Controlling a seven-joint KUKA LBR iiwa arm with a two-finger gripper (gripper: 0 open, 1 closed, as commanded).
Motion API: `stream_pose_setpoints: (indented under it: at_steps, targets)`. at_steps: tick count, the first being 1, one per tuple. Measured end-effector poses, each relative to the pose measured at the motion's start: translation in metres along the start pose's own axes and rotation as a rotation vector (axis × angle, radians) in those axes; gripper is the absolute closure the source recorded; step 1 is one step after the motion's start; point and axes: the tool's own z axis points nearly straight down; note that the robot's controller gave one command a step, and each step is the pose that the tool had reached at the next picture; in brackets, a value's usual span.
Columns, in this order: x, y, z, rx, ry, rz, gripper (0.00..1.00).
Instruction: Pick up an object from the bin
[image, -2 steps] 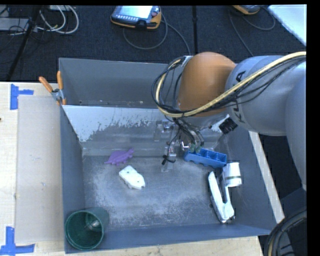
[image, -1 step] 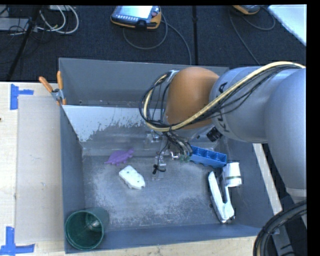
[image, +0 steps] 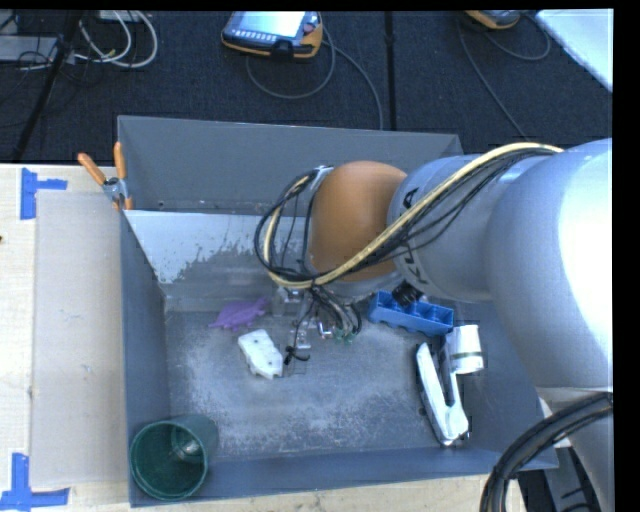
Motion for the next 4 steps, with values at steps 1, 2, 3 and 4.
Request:
stream_pose_setpoints:
  at_steps: [1, 2, 3, 4]
  targets:
    - [0.002, 0.004, 0.009, 0.000, -0.001, 0.027, 0.00]
    - [0.038, 0.033, 0.016, 0.001, 0.001, -0.079, 0.00]
    - [0.047, 0.048, 0.016, -0.001, -0.001, -0.470, 1.00]
    - [0.041, 0.047, 0.016, -0.002, -0.003, -0.499, 1.00]
